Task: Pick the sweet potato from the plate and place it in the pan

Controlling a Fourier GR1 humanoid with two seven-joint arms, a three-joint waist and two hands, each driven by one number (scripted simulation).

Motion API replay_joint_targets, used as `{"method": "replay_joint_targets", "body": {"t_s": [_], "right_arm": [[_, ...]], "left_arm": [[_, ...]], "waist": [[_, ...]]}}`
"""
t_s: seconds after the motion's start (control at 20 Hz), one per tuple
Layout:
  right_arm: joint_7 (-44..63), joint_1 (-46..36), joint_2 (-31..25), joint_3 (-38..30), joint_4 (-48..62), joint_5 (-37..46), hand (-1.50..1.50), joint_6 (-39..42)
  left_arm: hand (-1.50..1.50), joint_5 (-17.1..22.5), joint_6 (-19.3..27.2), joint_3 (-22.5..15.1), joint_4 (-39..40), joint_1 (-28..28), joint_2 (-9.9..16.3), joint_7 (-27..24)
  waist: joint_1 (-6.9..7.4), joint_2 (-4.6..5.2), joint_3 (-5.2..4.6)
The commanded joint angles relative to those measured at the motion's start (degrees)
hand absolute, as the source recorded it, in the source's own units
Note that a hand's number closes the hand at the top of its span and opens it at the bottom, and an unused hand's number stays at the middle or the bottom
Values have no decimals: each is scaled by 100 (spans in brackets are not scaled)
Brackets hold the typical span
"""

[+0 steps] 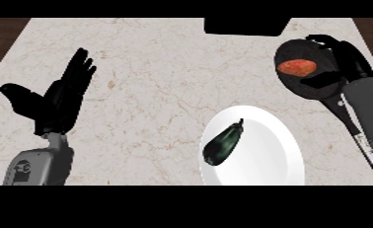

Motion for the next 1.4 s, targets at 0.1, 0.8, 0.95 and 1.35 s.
{"method": "replay_joint_targets", "body": {"t_s": [0.1,0.8,0.95,1.35], "right_arm": [[-805,11,-154,-876,119,-993,-150,528],[-1767,759,-2093,-2063,737,-2335,-150,4130],[-2061,1069,-2330,-1952,644,-2290,-150,4676],[-2438,1632,-2356,-1858,352,-2389,-150,4568]], "left_arm": [[0,31,-8,97,-36,74,62,-14],[0,118,-96,255,76,-9,194,-11],[0,17,-24,179,101,173,76,-179],[0,23,-21,248,237,-11,116,-226]], "waist": [[-123,-58,-4],[-165,-30,7],[-153,-31,11],[-177,-43,14]]}}
